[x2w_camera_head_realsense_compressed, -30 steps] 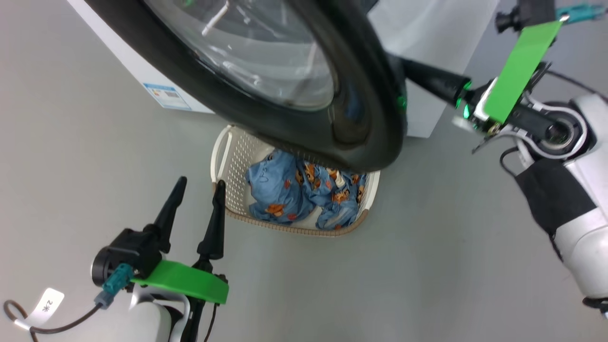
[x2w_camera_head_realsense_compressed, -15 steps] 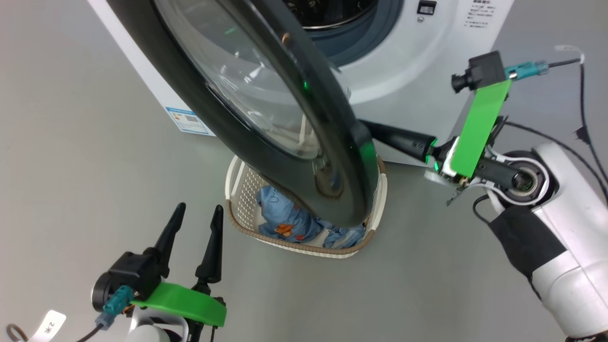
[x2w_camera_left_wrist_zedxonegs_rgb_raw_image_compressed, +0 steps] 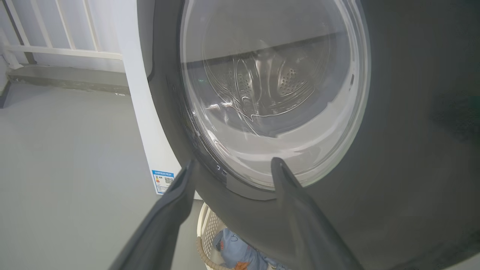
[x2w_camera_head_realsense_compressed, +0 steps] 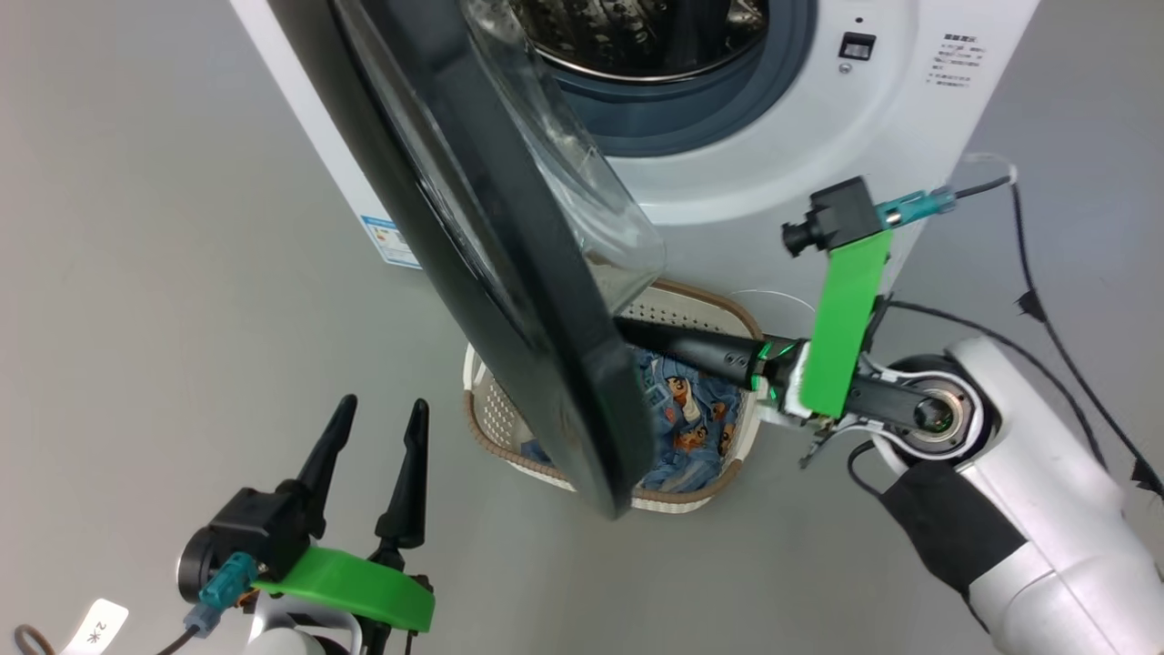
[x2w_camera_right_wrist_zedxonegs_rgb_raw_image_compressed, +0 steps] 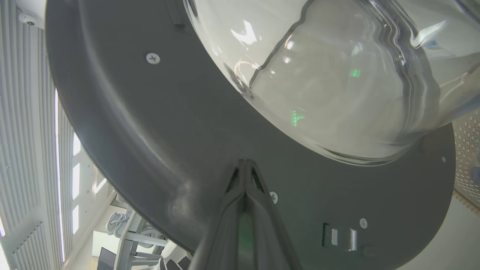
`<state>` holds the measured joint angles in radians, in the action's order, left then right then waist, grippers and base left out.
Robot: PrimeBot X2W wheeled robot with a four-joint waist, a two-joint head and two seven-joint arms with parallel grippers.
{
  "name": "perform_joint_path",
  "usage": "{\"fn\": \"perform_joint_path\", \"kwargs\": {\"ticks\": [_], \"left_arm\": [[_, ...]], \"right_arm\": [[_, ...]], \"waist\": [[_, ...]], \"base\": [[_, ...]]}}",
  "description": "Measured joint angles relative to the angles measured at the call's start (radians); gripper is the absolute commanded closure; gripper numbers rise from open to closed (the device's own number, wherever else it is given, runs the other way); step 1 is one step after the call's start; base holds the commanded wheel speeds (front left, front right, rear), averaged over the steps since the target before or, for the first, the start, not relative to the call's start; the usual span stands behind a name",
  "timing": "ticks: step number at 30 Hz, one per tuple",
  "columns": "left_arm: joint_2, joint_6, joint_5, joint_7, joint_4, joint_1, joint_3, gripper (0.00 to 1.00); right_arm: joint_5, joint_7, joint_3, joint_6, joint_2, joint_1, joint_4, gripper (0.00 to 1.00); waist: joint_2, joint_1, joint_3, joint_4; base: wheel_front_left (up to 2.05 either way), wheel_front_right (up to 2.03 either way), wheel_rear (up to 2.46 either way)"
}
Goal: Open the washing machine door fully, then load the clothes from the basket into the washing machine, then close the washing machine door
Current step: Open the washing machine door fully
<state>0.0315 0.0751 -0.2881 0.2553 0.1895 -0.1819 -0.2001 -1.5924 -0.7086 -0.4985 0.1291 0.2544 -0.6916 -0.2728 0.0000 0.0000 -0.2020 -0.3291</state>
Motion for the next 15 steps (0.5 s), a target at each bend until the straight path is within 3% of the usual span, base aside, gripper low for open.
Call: {"fn": "perform_joint_path", "kwargs": {"ticks": [15], "left_arm": [[0.000,0.000,-0.025,0.000,-0.011,0.019,-0.002,0.00]], "right_arm": [[0.034,0.018,-0.042,0.000,-0.047,0.022,-0.001,1.00]], "waist": [[0.0000,0.0000,0.019,-0.016]], "base": [[0.00,0.00,0.00]]}}
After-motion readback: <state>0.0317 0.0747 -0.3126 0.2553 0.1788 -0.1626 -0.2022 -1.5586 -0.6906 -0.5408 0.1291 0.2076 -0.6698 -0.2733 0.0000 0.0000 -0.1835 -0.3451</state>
